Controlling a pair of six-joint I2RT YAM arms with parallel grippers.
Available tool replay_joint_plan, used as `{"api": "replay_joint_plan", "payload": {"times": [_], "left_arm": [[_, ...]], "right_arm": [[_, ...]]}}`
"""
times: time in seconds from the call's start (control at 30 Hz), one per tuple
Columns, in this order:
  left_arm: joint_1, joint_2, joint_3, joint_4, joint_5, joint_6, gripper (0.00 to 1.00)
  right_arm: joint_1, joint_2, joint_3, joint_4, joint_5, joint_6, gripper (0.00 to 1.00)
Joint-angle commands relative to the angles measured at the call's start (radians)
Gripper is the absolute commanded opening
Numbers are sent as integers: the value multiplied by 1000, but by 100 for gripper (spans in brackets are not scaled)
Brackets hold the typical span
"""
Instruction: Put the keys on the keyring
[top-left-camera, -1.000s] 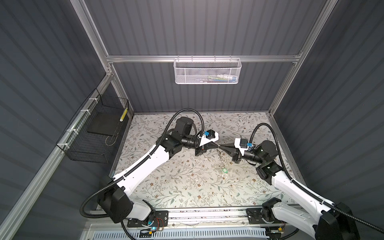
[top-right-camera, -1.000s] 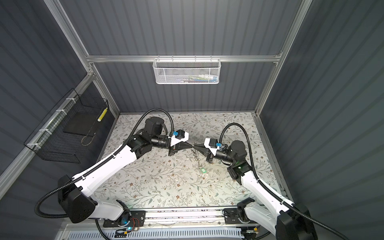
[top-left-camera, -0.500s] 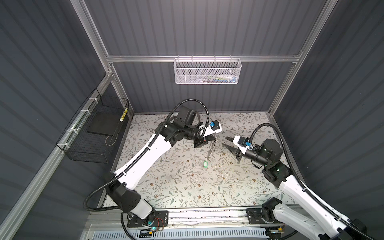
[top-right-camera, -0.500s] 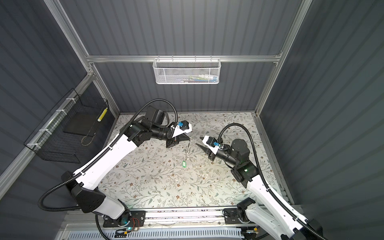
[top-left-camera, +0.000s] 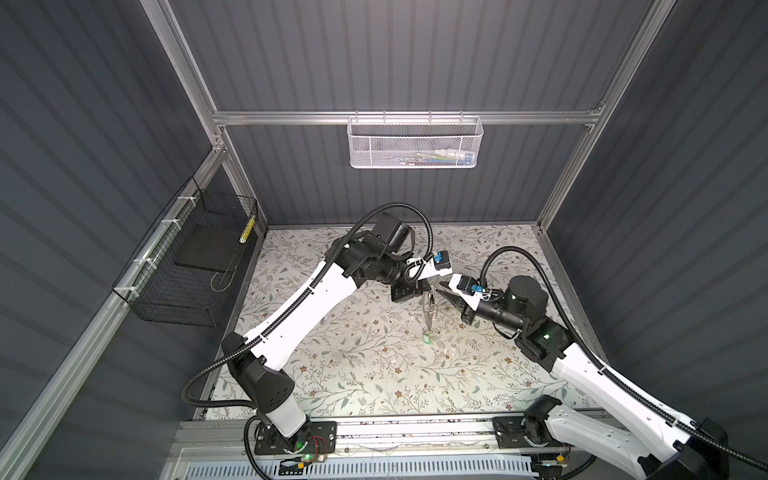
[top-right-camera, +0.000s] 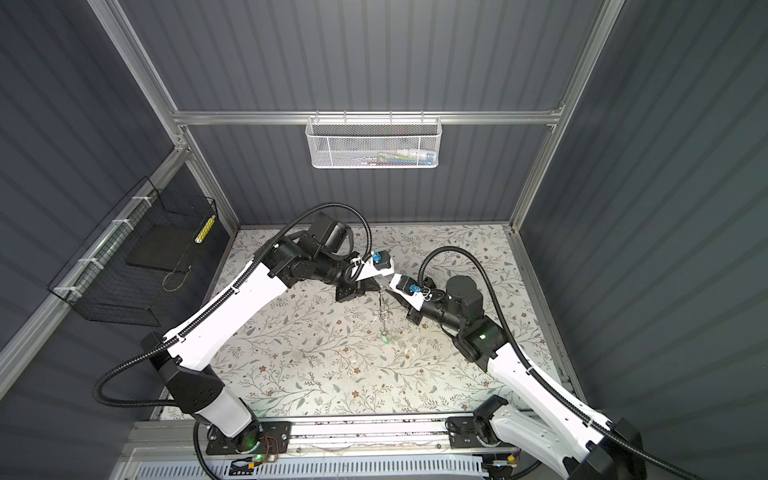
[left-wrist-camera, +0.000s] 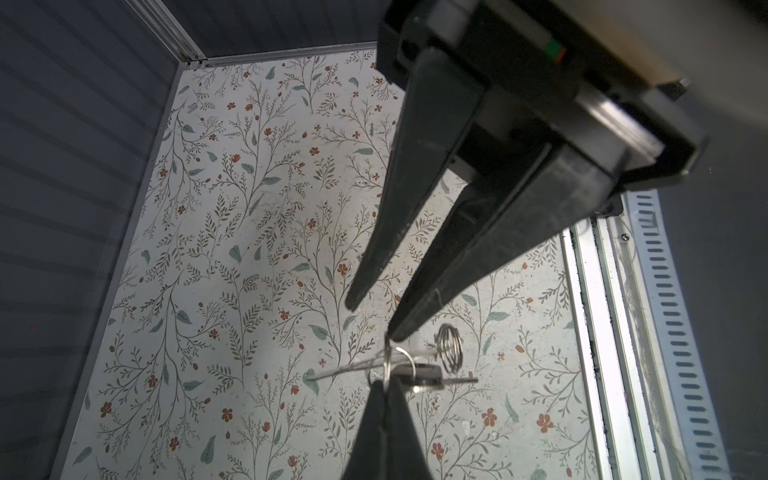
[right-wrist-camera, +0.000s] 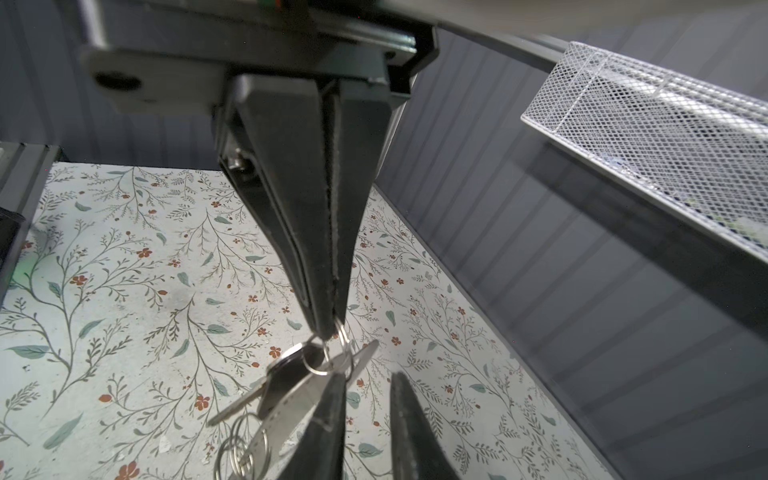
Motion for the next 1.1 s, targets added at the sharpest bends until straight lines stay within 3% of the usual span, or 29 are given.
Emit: {"api": "replay_joint_plan", "payload": {"times": [0.0, 0.57, 1.07], "left_arm": [[-8, 3, 30, -29, 5, -4, 0], [-16, 13, 28, -15, 16, -10, 0], [-19, -17, -12, 56, 85, -3, 0]], "right_arm": [[6, 4, 17, 40, 1, 18, 20], [16, 21, 8, 76, -37, 25, 20], [18, 36, -2, 107, -56, 40, 13]]}}
